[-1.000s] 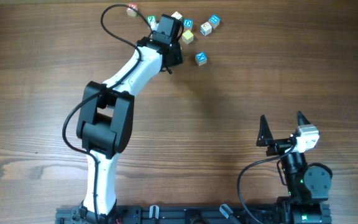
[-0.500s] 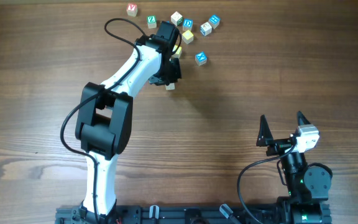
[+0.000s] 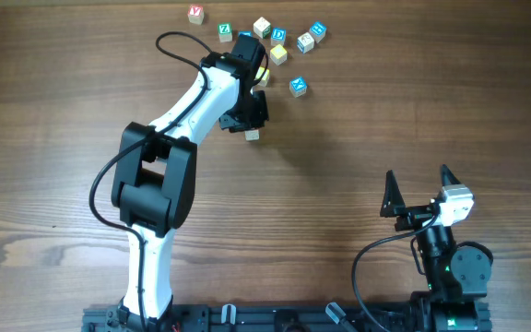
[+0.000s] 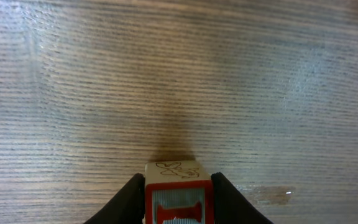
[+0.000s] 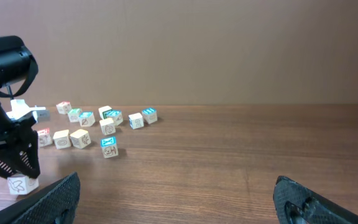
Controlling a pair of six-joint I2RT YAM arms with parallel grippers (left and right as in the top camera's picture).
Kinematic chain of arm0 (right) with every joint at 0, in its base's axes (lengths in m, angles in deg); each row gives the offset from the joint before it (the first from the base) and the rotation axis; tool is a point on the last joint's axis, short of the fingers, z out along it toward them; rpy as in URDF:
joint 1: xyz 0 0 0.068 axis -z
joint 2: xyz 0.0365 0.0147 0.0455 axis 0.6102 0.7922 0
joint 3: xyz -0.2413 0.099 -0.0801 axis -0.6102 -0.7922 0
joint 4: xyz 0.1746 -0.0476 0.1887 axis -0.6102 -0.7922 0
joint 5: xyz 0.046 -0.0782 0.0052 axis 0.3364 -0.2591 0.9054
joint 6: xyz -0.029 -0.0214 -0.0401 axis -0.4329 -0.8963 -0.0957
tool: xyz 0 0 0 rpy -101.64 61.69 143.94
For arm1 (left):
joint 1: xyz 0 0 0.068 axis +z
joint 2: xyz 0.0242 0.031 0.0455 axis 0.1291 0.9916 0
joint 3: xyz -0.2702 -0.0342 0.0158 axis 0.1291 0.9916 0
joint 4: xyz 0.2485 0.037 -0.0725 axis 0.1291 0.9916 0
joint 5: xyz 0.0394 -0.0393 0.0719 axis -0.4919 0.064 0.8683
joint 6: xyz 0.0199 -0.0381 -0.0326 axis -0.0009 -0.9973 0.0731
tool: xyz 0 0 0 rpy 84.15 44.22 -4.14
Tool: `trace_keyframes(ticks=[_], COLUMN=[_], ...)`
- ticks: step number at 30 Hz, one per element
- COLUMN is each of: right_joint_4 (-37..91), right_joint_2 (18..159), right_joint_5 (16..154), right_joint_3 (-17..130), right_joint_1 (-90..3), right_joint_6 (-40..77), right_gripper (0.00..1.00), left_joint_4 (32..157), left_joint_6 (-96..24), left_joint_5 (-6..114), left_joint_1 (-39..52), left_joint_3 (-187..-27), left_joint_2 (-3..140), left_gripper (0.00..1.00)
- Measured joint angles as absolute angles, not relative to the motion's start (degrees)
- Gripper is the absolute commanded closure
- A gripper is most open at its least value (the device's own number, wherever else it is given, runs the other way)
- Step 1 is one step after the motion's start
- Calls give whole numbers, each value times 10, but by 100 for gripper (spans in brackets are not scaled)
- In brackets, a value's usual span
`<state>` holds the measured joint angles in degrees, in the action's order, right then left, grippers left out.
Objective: Form a circle
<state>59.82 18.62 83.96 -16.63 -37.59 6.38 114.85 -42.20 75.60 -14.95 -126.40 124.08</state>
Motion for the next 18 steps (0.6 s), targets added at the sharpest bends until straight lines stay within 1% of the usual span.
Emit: trace_keyframes(ticks=[4,7,10,14,18], right_joint_4=[598,598,598,598,598], right_joint_2=[186,186,186,186,186], right_joint_5=[840,840,840,840,840], right_joint_3=[-166,-166,-166,-166,-166], right_joint_1=[-376,-376,-376,-376,-376], right_joint_6=[64,64,64,64,64], right_gripper=[0,0,0,0,0], left_joint_4=[1153,1153,1153,1153,1153], left_joint_6=[-422,-422,-422,-422,-422], left_joint_5=[756,756,756,756,756], left_joint_1=[-150,-150,-150,-150,-150], left_joint_3=[-1259,-1259,-1259,-1259,-1259], left_joint_2=[1241,1241,1241,1241,1241], left_gripper=[60,64,64,66,72])
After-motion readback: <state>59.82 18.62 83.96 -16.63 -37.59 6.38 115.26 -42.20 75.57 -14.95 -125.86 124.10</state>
